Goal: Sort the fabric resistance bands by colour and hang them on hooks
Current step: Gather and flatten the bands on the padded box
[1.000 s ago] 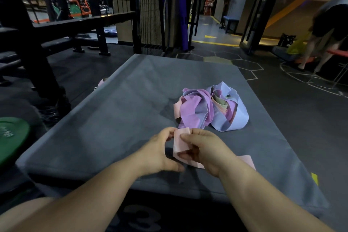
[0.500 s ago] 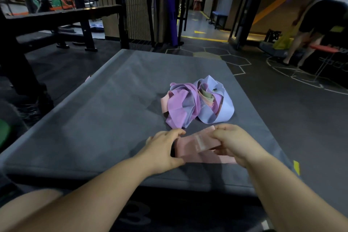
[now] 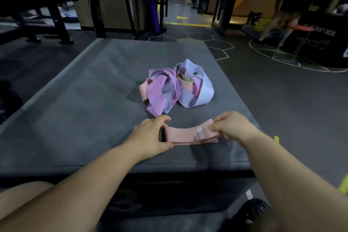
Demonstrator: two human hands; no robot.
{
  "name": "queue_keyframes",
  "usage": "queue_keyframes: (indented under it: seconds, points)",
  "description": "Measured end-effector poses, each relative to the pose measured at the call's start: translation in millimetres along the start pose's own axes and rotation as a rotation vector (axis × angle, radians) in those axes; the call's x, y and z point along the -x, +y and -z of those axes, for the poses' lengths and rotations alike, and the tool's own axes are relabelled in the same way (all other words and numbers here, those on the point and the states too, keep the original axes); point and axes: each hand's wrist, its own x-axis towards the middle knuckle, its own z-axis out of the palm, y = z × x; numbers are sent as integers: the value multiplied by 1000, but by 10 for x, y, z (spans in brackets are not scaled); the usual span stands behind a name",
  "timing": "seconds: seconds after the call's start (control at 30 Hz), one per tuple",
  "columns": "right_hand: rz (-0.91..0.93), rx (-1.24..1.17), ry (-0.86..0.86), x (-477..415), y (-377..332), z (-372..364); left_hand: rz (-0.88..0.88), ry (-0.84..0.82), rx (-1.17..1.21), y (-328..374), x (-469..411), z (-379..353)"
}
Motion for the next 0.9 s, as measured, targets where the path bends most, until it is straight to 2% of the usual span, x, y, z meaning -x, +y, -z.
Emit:
queue_keyframes:
  seconds: [0.3, 0.43, 0.77, 0.9]
  points:
    - [-14, 123, 4, 5, 74, -28, 9, -17, 85, -70, -28, -48]
    - [16, 243, 61, 21, 84, -25, 20, -20, 80, -45, -25, -42]
    - [5, 233, 91, 37, 49, -36, 44, -41, 55, -1, -4, -8]
    - [-3, 258, 88, -13, 63, -44, 76, 15, 46, 38, -27, -2]
